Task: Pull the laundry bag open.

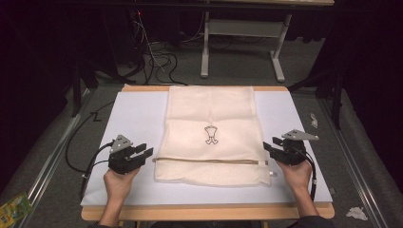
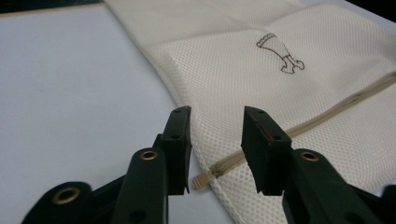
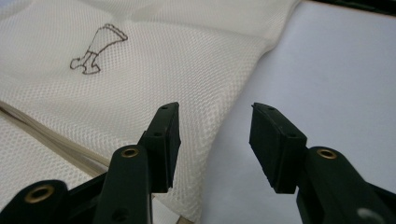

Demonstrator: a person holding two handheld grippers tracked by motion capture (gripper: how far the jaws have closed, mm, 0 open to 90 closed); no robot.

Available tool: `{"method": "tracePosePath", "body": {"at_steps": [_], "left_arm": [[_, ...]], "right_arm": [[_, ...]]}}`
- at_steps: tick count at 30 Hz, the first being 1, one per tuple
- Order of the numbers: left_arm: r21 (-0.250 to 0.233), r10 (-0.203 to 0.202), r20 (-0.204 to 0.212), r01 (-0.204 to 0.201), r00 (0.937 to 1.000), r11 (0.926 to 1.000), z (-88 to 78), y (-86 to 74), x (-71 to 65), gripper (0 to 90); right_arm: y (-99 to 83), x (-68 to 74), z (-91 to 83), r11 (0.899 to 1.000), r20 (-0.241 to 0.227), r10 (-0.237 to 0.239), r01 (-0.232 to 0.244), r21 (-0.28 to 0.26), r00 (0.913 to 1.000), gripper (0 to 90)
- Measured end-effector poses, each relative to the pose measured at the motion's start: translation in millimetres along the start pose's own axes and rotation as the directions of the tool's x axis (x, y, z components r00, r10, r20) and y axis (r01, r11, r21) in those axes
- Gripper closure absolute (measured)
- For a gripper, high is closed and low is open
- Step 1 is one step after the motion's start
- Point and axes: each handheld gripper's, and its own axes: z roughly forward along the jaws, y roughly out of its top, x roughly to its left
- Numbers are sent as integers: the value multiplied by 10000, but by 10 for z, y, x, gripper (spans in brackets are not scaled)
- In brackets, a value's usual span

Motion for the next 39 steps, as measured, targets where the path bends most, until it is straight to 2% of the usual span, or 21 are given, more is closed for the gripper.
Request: {"method": "tracePosePath", "body": {"at_steps": [3, 10, 13, 16, 20, 23, 24, 26, 30, 33, 36, 39], "left_arm": [[-204, -88, -175, 85, 9998, 9998, -60, 34, 41, 561], [-723, -215, -515, 178, 9984, 9972, -168, 65, 154, 536], [-825, -472, -520, 428, 9975, 9957, -190, 59, 217, 526], [-849, -423, -643, 368, 9970, 9957, -214, 55, 270, 518], [-984, -791, -768, 714, 9939, 9926, -250, 28, 379, 510], [-800, -875, -967, 798, 9915, 9936, -208, 8, 430, 510], [-740, -869, -1042, 794, 9907, 9941, -183, 5, 437, 510], [-625, -719, -1211, 647, 9900, 9959, -130, 8, 445, 510], [-730, -760, -1368, 664, 9877, 9951, -37, 28, 475, 510], [-932, -844, -1373, 719, 9869, 9930, 11, 30, 473, 509], [-833, -806, -1400, 694, 9869, 9941, 72, 30, 475, 509], [-698, -772, -1452, 676, 9864, 9953, 132, 13, 494, 507]], "right_arm": [[2, -66, -94, 9994, 103, 182, -179, -298, 9998, 530], [-21, -246, -259, 9945, 421, 664, -627, -835, 9969, 524], [-30, -299, -314, 9922, 515, 835, -783, -966, 9952, 522], [-42, -341, -370, 9893, 597, 980, -907, -1144, 9934, 519], [-78, -424, -403, 9865, 711, 1173, -1080, -1229, 9905, 516], [-118, -504, -411, 9823, 748, 1385, -1274, -1373, 9875, 516], [-137, -524, -414, 9786, 716, 1595, -1481, -1430, 9846, 516], [-174, -569, -414, 9740, 712, 1807, -1683, -1517, 9810, 516], [-238, -639, -381, 9696, 871, 2100, -1960, -1468, 9738, 516], [-254, -681, -360, 9680, 986, 2188, -2032, -1472, 9708, 516], [-269, -696, -330, 9651, 1017, 2343, -2187, -1442, 9668, 516], [-279, -693, -273, 9678, 1056, 2278, -2132, -1336, 9680, 516]]}}
